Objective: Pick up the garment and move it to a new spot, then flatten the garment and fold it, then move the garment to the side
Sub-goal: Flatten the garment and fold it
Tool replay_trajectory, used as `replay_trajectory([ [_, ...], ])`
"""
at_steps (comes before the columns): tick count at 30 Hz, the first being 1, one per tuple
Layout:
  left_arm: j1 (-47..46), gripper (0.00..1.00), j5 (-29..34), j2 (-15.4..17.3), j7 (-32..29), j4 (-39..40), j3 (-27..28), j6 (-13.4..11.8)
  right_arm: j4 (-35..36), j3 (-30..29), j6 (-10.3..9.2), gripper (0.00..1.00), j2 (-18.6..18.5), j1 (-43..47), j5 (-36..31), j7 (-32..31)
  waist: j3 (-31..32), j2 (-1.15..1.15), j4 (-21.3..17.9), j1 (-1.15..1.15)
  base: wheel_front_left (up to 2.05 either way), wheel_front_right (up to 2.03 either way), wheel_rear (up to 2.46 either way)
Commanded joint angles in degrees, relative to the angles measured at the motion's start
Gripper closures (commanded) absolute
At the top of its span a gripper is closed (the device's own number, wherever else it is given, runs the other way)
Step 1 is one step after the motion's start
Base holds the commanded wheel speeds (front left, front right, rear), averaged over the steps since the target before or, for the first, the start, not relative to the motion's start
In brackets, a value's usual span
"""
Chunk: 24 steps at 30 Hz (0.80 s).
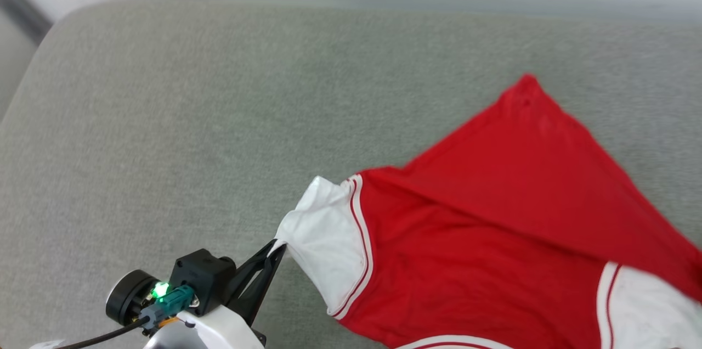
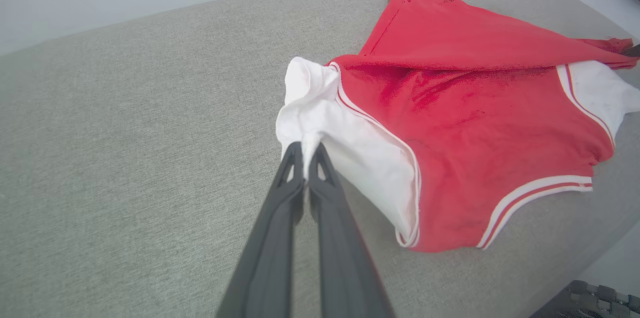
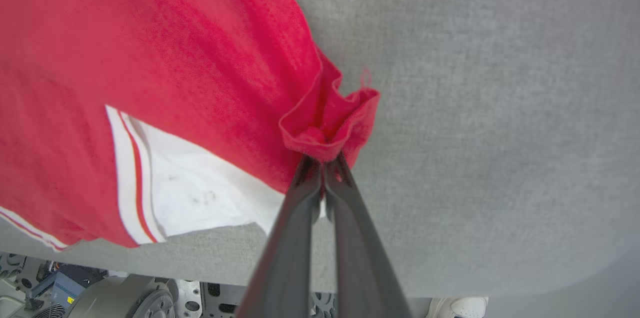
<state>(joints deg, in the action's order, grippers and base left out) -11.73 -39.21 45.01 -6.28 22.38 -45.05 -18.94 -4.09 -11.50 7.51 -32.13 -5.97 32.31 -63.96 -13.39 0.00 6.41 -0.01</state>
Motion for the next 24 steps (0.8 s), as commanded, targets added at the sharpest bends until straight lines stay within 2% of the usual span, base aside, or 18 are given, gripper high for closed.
replay_trajectory([
  [1,0.8,1.00,-0.4,-0.2,0.6,-0.5,0.2,-0.3,1.8,-0.9,-0.04,1.00,1.0,3.3,-0.5,0.4,2.5,0.00,-2.1,0.01,0.00,0.00,0.00],
  [8,2.4,1.00,-2.2,-2.0,2.7,-2.8,0.6,-0.7,7.2,-3.9,-0.04,1.00,6.0,13.0,-1.2,-0.3,4.8,0.00,-3.1,0.01,0.00,0.00,0.00],
  [15,2.5,1.00,-2.7,-2.5,3.4,-3.8,0.9,-0.5,9.1,-4.4,-0.04,1.00,8.2,15.1,-1.2,-0.2,5.0,0.00,-3.1,0.01,0.00,0.00,0.00],
  [16,2.4,1.00,-2.8,-2.5,3.5,-3.8,0.9,-0.5,9.5,-4.5,-0.04,0.17,8.2,14.6,-1.1,-0.1,5.0,0.00,-3.0,0.01,0.00,0.00,0.00],
  [17,2.2,1.00,-2.8,-2.4,3.5,-3.7,1.0,-0.4,10.1,-4.5,-0.04,0.00,8.1,14.0,-1.0,0.1,4.9,0.00,-3.0,0.01,0.00,0.00,0.00],
  [24,1.1,1.00,-2.3,-1.8,3.2,-2.4,1.2,-0.4,15.1,-3.8,-0.04,0.00,5.9,8.0,1.4,-3.0,3.8,0.00,-1.9,0.01,0.00,0.00,0.00],
])
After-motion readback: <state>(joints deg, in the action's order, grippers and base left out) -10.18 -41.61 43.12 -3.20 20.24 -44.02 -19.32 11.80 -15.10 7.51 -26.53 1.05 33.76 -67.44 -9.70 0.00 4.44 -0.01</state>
